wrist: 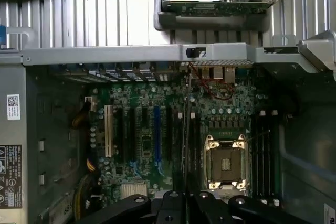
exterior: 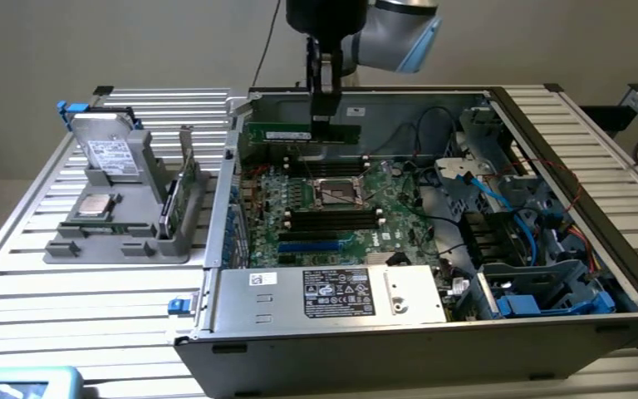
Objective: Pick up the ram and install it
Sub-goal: 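Pick up the ram and move it above insertion slot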
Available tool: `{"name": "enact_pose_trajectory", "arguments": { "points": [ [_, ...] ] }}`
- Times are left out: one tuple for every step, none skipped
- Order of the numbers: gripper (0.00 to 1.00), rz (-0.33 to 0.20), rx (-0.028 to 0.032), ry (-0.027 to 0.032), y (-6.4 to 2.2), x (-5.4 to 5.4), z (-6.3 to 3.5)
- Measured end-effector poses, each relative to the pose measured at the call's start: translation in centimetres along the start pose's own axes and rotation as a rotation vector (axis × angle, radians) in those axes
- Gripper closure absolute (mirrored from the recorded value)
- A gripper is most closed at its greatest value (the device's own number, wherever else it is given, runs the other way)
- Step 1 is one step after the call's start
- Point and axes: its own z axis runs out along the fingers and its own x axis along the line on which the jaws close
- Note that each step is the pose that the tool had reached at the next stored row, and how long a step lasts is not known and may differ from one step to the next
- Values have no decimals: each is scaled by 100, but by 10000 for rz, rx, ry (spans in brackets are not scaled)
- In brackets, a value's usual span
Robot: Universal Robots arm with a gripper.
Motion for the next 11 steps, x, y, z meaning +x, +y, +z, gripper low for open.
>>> {"name": "enact_pose_trajectory", "arguments": {
  "points": [
    [87,1,36,4,-29,-18,0],
    [87,1,72,7,-59,-33,0],
    [87,1,118,10,-86,-48,2],
    [87,1,174,12,-116,-62,4],
    [87,1,213,17,-146,-75,6],
    [87,1,239,19,-179,-86,10],
    [87,0,254,21,-213,-97,15],
    [87,-3,258,22,-237,-112,20],
    [87,-7,257,27,-245,-120,20],
    [87,-12,256,32,-245,-124,21],
    [87,-15,256,38,-245,-132,23]
  ]
}}
